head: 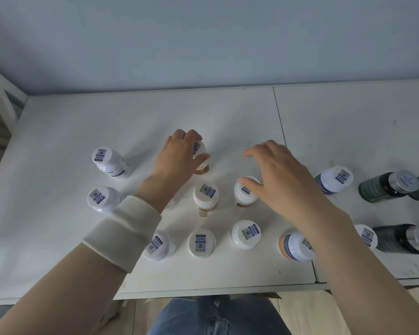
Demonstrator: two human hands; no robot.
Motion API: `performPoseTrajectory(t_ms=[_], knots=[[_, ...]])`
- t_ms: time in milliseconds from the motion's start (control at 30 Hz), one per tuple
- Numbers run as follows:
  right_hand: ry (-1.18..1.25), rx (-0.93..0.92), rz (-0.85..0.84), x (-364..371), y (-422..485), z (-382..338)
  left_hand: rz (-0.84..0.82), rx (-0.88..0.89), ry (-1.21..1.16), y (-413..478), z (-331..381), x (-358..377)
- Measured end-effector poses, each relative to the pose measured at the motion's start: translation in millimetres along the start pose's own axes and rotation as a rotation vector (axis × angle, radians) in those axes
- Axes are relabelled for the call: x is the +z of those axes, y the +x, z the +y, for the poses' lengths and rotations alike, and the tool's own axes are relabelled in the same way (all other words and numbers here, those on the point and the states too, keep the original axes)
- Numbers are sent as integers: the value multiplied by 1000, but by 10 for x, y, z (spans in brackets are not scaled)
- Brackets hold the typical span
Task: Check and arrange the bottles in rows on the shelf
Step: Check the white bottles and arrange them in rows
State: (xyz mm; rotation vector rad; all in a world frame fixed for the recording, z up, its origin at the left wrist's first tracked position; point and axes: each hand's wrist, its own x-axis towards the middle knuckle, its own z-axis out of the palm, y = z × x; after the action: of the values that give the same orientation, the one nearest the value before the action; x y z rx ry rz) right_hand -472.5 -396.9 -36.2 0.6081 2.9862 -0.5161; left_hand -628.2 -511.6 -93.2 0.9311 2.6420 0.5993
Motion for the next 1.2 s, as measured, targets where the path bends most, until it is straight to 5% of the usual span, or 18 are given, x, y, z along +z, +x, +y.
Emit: performPoseTrajectory(t_ms=[200,333,533,967,1067,1200], knots=[[921,235,-12,74,66,8,-44,-52,-961,-225,128,-379],[1469,143,-74,5,36,-15,-145,89,-1206,-411,189,-454],[1342,-126,43,18,-83,-19,-100,99,-1205,-493,151,-465],[1502,6,105,110,-270,-104,-105,182,-1411,-679,166,-368],[1359,-57,245,142,-296,-134,-151,99,-1518,-694,168,-263],[855,-200,526,143,-278,-221,-250,-9,-1667,-718,239,-182]])
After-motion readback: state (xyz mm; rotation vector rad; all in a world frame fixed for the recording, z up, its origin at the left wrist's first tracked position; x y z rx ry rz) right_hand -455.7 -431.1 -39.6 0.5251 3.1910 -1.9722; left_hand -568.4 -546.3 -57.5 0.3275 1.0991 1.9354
